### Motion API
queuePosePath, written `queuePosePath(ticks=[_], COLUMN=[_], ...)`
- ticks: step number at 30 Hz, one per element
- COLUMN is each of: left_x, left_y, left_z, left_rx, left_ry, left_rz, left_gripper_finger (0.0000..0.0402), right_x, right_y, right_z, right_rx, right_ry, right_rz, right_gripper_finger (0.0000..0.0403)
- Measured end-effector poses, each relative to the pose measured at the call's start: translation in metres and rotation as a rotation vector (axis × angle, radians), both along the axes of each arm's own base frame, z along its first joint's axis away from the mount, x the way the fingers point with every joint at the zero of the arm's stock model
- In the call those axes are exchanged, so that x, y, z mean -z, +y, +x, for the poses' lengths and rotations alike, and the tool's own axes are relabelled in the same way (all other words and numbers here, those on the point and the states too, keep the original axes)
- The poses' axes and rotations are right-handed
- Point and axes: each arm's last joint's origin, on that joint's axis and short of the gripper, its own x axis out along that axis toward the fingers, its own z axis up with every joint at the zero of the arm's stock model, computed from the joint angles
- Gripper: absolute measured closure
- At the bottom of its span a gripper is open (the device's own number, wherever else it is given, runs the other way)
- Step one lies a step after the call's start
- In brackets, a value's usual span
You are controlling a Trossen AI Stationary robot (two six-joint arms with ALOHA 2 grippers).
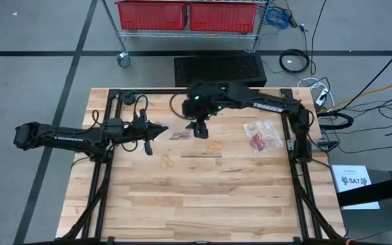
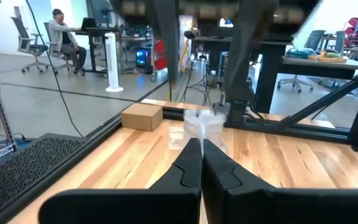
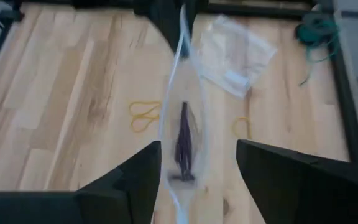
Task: Sort rubber bands
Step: Close the zip bag
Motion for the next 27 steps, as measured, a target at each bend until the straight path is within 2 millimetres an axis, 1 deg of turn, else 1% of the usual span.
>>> queuePosePath(ticks=[3, 6, 9, 12, 15, 19, 21, 23, 24, 27], left_x=[0.0, 0.001, 0.001, 0.001, 0.002, 0.002, 0.003, 0.004, 0.005, 0.006], left_y=[0.0, 0.0, 0.0, 0.0, 0.0, 0.0, 0.0, 0.0, 0.0, 0.0], left_z=[0.0, 0.0, 0.0, 0.0, 0.0, 0.0, 0.0, 0.0, 0.0, 0.0], left_rx=[0.0, 0.0, 0.0, 0.0, -0.001, -0.001, 0.0, 0.0, 0.0, 0.0], left_ry=[0.001, 0.007, 0.007, 0.016, 0.026, 0.033, 0.042, 0.057, 0.063, 0.076], left_rz=[0.0, -0.001, 0.0, 0.016, 0.043, 0.052, 0.051, 0.048, 0.047, 0.046], left_gripper_finger=[0.0401, 0.0402, 0.0402, 0.0402, 0.0401, 0.0401, 0.0401, 0.0401, 0.0401, 0.0401], right_x=[-0.014, -0.022, -0.024, -0.017, 0.003, 0.044, 0.067, 0.091, 0.102, 0.128], right_y=[0.0, -0.001, -0.002, -0.005, -0.007, -0.007, -0.007, -0.007, -0.007, -0.004], right_z=[-0.013, -0.027, -0.042, -0.052, -0.053, -0.054, -0.059, -0.069, -0.074, -0.093], right_rx=[0.014, 0.079, 0.161, 0.23, 0.24, 0.206, 0.164, 0.132, 0.141, 0.224], right_ry=[-0.019, 0.019, 0.118, 0.242, 0.334, 0.435, 0.416, 0.374, 0.345, 0.219], right_rz=[-0.002, -0.041, -0.117, -0.127, -0.11, -0.079, -0.008, 0.063, 0.089, 0.139], right_gripper_finger=[0.0199, 0.0201, 0.0207, 0.0219, 0.0244, 0.0302, 0.0342, 0.0383, 0.0392, 0.0393])
